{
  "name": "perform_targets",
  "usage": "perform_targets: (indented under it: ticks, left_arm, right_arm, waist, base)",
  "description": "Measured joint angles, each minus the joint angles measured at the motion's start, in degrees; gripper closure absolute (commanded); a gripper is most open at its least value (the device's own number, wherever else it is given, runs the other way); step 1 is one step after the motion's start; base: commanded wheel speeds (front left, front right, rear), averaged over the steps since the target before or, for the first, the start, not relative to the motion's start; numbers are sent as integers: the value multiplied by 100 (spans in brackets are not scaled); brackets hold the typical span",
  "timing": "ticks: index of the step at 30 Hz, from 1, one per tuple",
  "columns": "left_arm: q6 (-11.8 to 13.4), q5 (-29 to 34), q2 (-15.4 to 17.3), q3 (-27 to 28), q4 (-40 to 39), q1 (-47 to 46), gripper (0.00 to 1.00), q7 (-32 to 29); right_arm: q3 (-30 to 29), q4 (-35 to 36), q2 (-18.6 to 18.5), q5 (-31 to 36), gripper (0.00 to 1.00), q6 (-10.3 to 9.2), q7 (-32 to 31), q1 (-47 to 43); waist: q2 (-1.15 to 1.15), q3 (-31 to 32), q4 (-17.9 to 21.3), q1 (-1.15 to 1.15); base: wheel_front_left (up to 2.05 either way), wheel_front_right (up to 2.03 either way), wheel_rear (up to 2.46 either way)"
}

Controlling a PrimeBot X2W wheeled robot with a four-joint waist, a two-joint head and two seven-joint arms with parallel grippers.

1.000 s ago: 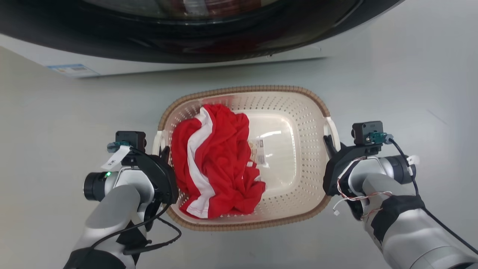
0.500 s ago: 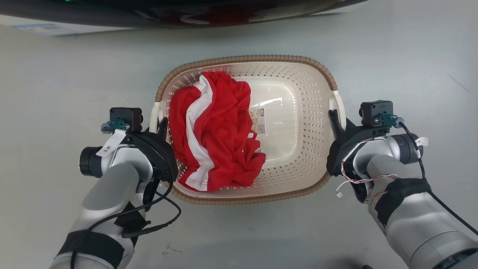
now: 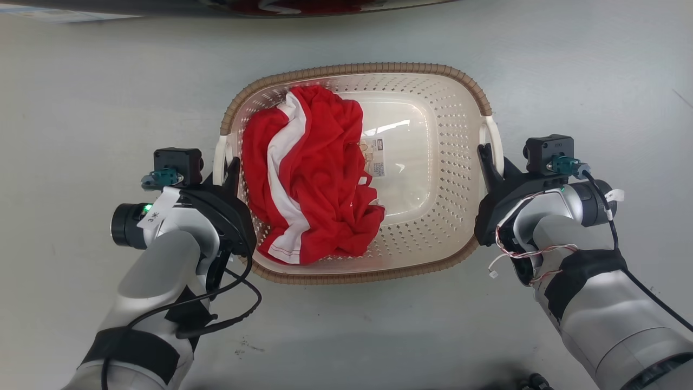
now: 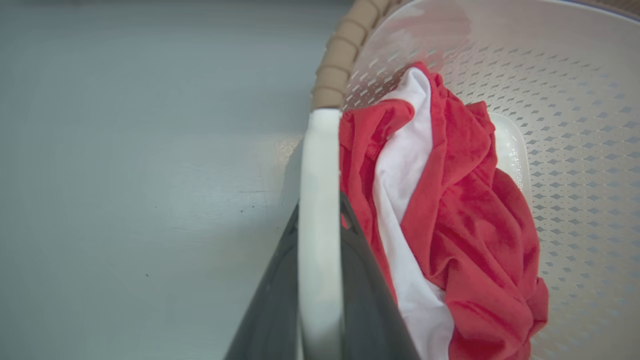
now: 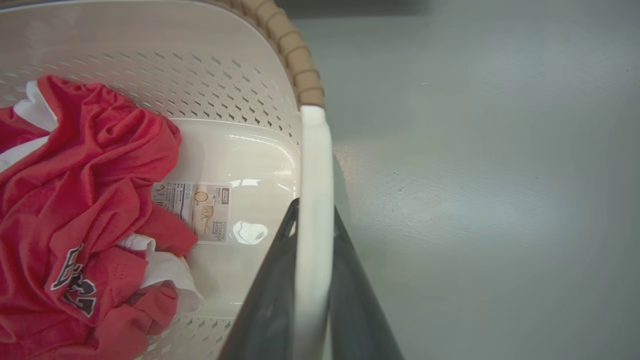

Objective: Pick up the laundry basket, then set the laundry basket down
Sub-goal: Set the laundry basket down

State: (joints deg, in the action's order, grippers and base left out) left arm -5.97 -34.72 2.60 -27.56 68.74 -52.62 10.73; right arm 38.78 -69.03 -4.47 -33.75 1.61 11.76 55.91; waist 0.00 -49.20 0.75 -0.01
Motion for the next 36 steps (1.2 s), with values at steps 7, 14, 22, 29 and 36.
perform_targets:
  ticks: [7, 14, 22, 29, 36]
  left_arm:
    - [-5, 12, -10, -46, 77, -39, 100, 54]
    - [-8, 54, -19, -86, 141, -93, 100, 71]
    - [-16, 60, 9, -107, 160, -180, 0, 159]
    - [-53, 60, 7, -103, 198, -210, 0, 205]
    - [-60, 59, 3, -120, 256, -142, 0, 250]
  right_arm:
    - [23, -43, -2, 44, 100, 42, 63, 23]
    - [58, -88, -3, 52, 100, 105, 98, 43]
    - [142, -123, -15, 101, 0, 212, 102, 80]
    - [182, -122, -10, 103, 0, 279, 146, 87]
    - [187, -127, -8, 102, 0, 302, 196, 73]
  waist:
    - [-1, -24, -3, 0]
    - [-1, -21, -6, 0]
    - [-1, 12, -18, 0]
    - [0, 115, -16, 1]
    - [0, 309, 2, 1]
  base:
    - [0, 0, 0]
    - [0, 0, 0]
    - [0, 0, 0]
    - [0, 0, 0]
    - [0, 0, 0]
